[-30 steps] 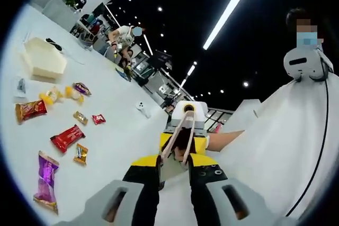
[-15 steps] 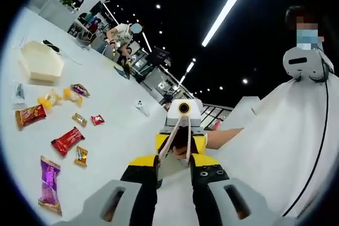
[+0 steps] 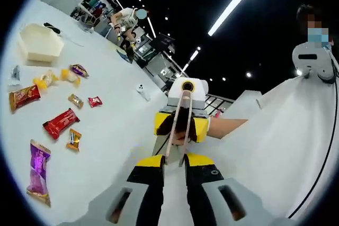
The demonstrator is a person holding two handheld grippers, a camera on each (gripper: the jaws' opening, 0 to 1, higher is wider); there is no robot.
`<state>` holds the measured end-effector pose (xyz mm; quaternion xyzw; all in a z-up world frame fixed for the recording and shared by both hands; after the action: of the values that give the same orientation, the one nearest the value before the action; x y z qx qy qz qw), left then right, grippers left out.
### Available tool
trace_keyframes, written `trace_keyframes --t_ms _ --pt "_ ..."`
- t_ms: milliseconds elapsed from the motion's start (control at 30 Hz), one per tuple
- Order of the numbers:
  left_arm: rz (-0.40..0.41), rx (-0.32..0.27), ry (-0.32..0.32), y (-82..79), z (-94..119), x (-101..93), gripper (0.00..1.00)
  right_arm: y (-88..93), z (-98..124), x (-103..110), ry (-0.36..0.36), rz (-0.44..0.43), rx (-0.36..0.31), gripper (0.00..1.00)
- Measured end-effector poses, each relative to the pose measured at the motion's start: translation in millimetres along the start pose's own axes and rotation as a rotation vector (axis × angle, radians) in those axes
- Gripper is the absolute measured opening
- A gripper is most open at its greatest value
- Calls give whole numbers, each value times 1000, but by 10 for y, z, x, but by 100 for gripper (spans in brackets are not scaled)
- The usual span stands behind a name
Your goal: Place the target food into the container with the food tongs after gripping and lifting it, then release it inside without dropping or visibly crushing the food.
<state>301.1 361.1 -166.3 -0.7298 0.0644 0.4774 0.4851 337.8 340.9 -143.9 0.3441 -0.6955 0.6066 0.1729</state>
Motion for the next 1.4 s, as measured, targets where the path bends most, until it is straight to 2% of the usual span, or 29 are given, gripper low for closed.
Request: trace_keyframes --t_ms 167,733,867,1400 --pt "-15 -26 -10 -78 14 18 13 -46 -28 -31 10 -8 -27 21" --pt "-49 -74 -48 -203 47 40 15 -73 -48 -83 18 -33 -25 22" --pt "-58 -107 -58 -289 70 15 15 -92 -49 -66 19 -11 -35 22" --pt "-63 -135 -56 -344 33 -27 18 -116 10 -44 15 -24 -82 23"
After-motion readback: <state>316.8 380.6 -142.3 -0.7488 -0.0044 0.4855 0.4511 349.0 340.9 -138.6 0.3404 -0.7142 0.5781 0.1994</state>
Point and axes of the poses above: the point that each gripper's makers call its tool centre point, and the gripper's own axes: z roughly backward along the fingers, x roughly to its left, y roughly out of its underside, the point moved 3 cm from there along z, roughly backward along the fingers, and after that the axes turned 15 degrees about -x, right-handed, at the moved point
